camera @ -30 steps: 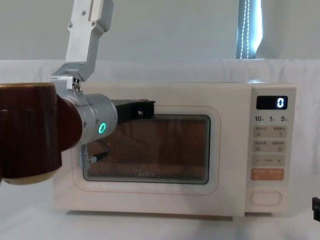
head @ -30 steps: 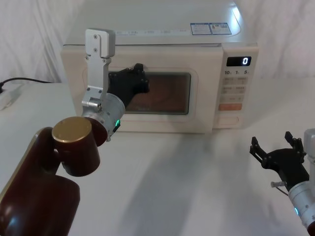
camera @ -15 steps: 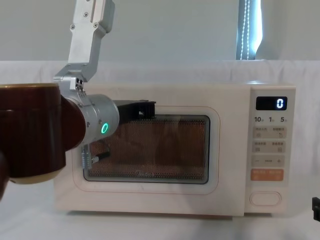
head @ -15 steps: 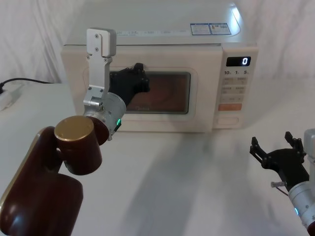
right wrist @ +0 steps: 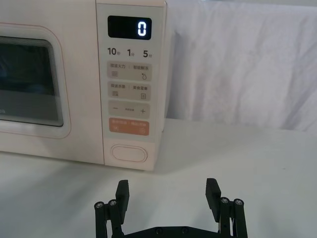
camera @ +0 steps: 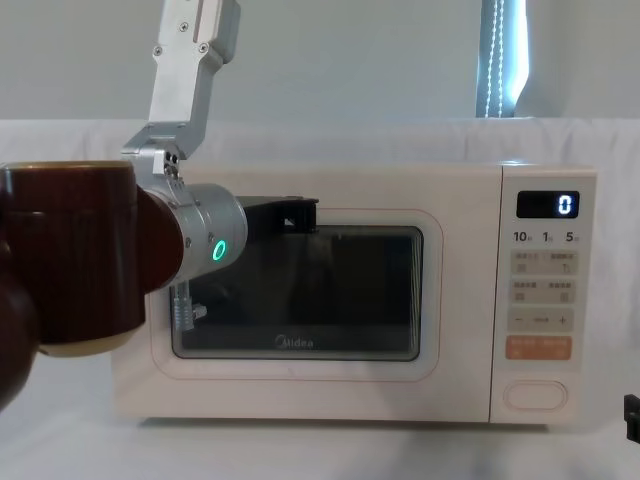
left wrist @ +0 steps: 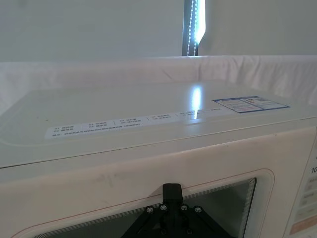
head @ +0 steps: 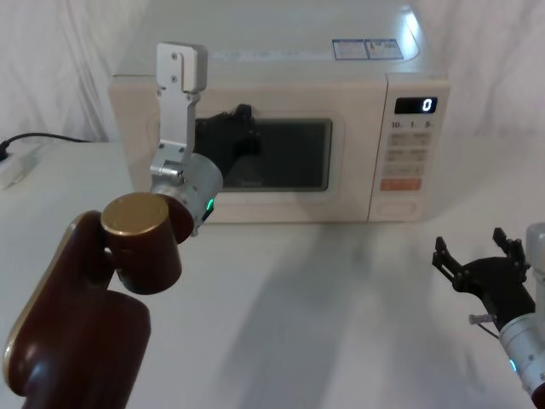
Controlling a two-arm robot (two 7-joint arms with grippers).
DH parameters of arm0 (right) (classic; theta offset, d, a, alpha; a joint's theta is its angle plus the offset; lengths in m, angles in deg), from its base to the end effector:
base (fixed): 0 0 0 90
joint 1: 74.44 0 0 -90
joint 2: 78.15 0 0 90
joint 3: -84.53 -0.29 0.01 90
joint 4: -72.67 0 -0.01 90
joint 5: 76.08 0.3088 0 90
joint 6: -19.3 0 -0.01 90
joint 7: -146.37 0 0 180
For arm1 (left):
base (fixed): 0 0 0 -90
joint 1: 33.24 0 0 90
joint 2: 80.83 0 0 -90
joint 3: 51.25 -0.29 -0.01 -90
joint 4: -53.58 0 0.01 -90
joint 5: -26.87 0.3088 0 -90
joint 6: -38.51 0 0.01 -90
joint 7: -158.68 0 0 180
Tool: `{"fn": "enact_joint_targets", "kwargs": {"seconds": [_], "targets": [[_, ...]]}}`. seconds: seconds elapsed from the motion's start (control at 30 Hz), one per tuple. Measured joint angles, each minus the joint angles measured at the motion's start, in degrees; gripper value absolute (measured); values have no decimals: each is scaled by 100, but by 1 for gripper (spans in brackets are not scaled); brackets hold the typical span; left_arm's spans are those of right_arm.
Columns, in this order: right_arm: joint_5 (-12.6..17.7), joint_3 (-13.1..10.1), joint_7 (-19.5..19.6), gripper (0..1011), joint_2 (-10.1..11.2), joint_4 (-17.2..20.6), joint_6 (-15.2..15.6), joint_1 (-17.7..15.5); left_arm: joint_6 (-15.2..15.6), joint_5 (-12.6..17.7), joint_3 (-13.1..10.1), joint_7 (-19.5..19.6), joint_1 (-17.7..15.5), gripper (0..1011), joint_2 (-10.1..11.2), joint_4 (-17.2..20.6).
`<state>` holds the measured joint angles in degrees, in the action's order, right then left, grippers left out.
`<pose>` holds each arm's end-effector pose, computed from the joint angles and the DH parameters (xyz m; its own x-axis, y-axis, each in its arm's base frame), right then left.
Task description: Press the button to open the microwave door with one hand; close the microwave door with the other hand.
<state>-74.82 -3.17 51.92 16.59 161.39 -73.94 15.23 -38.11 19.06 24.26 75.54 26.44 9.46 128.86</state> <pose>0.3265 -0.0122 -0.3085 0.1174 -0.9911 0.0622 0.9927 0.1188 0.0203 0.4566 -0.0772 -0.1769 0.3629 0.9318 0.0016 -0.9316 0.3628 -0.0215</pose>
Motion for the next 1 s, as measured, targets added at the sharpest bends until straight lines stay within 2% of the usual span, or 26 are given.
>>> {"fn": "enact_joint_targets", "kwargs": {"seconds": [0.27, 0.4, 0.63, 0.83, 1.0], "targets": [[0, 0, 0, 1002, 0, 0, 0, 0, 1, 34, 6, 43, -35, 0, -36, -47], [0, 0, 0, 1002, 0, 0, 0, 1, 65, -1, 5, 116, 27, 0, -37, 82], [0, 0, 1, 1002, 0, 0, 0, 0, 315, -137, 6, 272, 334, 0, 84, 639], [0, 0, 0, 1002, 0, 0, 0, 0, 395, -185, -14, 389, 782, 3, 384, 1302], [0, -1, 0, 1002, 0, 0, 0, 0, 411, -270, 55, 433, 1157, 106, 582, 1809]]}}
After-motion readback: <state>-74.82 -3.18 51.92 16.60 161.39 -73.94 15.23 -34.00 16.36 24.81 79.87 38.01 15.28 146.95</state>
